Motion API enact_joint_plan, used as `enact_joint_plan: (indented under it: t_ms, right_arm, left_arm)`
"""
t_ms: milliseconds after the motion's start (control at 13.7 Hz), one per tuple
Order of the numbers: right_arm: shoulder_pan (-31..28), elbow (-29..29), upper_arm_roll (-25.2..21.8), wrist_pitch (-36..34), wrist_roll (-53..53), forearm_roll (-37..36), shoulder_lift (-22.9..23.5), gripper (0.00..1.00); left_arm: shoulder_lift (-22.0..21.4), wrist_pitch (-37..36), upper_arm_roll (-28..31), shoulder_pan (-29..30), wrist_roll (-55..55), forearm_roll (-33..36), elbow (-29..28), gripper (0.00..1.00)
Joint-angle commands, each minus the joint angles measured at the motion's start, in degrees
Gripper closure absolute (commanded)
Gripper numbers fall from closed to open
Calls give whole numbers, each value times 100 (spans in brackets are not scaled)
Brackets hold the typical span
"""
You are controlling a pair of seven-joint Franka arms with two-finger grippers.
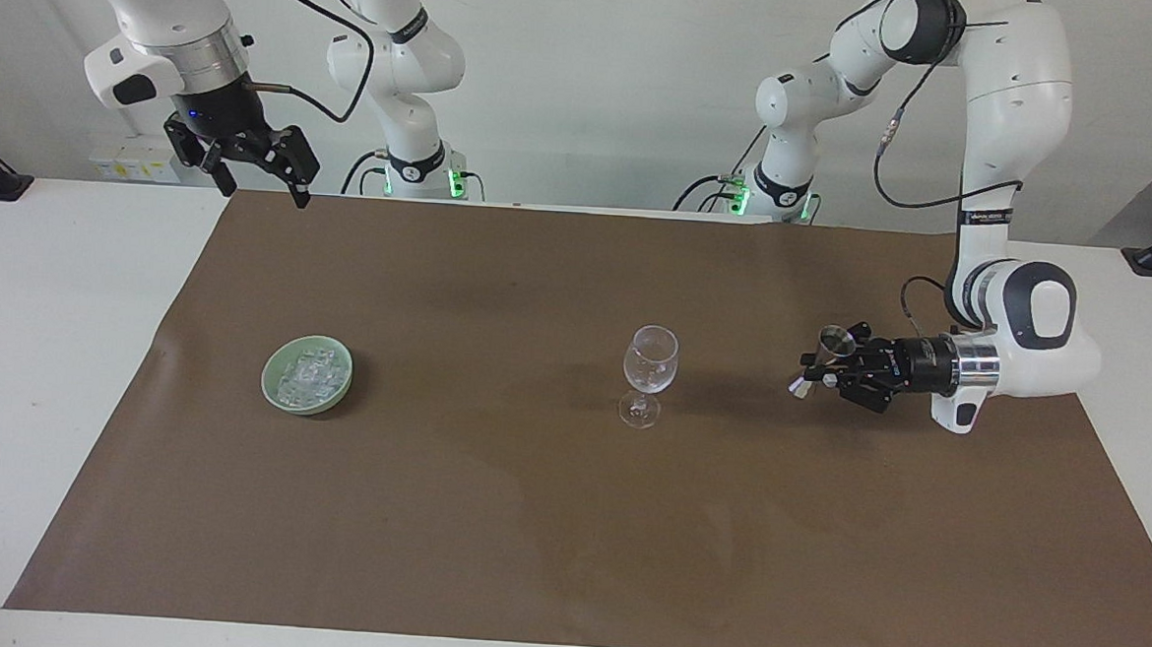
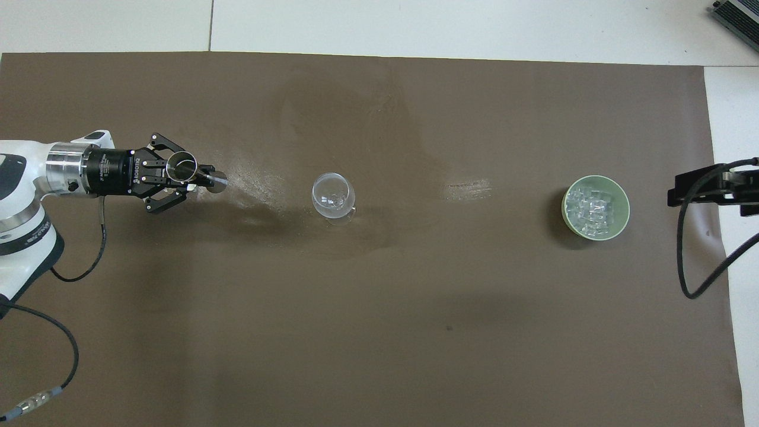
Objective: Pour wine and add ice with both arms
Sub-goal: 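Lift and carry the silver cup with the left gripper over the clear glass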
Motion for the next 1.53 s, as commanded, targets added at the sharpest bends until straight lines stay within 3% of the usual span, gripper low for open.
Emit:
enact_joint_plan:
  t_ms: [0, 584, 1022, 1314, 1460]
  right_arm:
    - [-14, -62, -12, -42, -91, 154, -87, 0]
    - [-14, -62, -12, -42, -91, 154, -87, 0]
    - [-14, -62, -12, -42, -91, 154, -87, 0]
    - [-14, -62, -12, -42, -91, 154, -87, 0]
    - [-14, -62, -12, -42, -91, 154, -87, 0]
  left_arm:
    - [-354, 200, 92, -292, -43, -273, -266, 100]
    - [-521, 771, 83, -970, -105, -545, -415, 100]
    - [-1083, 1904, 127, -1568, -1414, -475, -459, 100]
    - [-1163, 2047, 127, -1576, -1371, 95, -459, 100]
    - [-1259, 2212, 119, -1585, -1283, 735, -459, 100]
